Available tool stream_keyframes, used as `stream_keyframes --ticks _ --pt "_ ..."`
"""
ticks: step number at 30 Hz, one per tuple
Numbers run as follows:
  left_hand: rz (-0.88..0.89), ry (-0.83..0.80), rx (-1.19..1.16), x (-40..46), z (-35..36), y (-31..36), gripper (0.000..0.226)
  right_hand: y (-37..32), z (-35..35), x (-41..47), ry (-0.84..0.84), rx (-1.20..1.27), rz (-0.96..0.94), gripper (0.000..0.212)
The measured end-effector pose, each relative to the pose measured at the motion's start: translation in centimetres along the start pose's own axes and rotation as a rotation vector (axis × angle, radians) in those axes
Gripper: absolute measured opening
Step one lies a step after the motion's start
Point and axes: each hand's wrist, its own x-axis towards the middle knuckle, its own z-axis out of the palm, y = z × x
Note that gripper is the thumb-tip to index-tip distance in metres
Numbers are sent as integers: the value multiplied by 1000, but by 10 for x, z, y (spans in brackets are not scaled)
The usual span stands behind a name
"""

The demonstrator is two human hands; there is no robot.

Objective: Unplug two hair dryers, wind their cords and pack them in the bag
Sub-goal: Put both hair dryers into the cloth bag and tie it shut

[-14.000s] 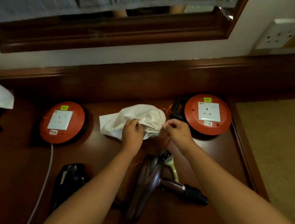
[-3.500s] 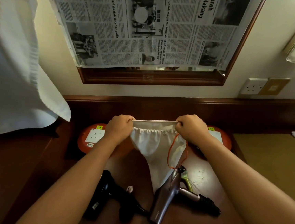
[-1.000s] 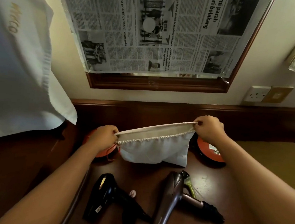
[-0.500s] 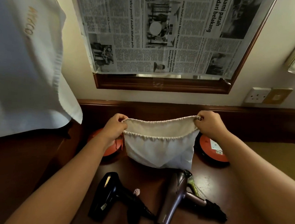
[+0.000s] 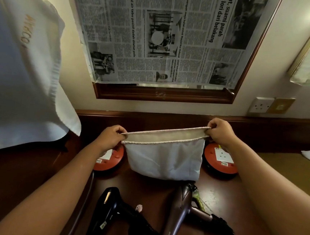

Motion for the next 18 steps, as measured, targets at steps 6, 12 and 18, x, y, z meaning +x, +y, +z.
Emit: stream_keyframes --ticks 6,12,18 --pt "-115 4 -537 13 15 11 17 -1 4 14 -35 335 61 15" --pt "-130 178 -777 42 17 33 26 -11 4 42 52 460 47 27" --pt "-50 267 -834 54 11 58 30 -34 -8 50 116 481 -46 23"
